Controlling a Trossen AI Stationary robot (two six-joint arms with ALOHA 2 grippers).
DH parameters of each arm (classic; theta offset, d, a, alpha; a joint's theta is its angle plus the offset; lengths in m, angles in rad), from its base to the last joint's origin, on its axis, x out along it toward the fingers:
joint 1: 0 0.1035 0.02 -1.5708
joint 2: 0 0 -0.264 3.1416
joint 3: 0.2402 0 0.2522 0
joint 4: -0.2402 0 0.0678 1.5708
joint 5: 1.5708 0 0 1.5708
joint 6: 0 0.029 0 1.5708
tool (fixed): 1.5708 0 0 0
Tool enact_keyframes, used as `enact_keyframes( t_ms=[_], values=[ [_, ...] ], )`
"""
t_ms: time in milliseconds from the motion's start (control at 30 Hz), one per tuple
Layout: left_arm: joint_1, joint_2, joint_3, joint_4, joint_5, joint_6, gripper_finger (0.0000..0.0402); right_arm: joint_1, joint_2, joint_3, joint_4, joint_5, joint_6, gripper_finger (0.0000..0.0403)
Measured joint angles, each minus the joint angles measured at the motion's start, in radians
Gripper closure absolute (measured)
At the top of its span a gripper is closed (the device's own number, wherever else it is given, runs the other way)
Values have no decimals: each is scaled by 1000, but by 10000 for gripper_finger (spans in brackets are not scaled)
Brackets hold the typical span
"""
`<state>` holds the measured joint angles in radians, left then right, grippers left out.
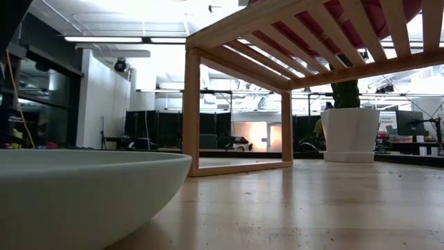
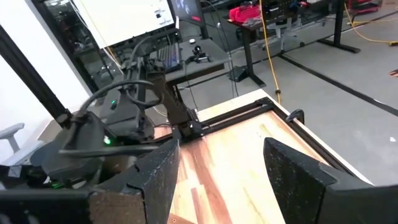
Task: Place and stack plates onto a shelf
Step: Stack the dark green plate on top of the light pink plate on the shelf
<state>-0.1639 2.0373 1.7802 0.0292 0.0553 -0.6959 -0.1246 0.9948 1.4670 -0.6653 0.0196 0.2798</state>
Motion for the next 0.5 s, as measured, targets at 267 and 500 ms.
enact_keyframes(
  t_ms=[267, 500],
  values=[
    [-15, 60, 1, 69, -61, -50, 401, 0, 7, 0, -1, 0, 8, 185],
    [-24, 130, 95, 82, -28, -43, 401, 0, 7, 0, -4, -1, 8, 185]
  ],
)
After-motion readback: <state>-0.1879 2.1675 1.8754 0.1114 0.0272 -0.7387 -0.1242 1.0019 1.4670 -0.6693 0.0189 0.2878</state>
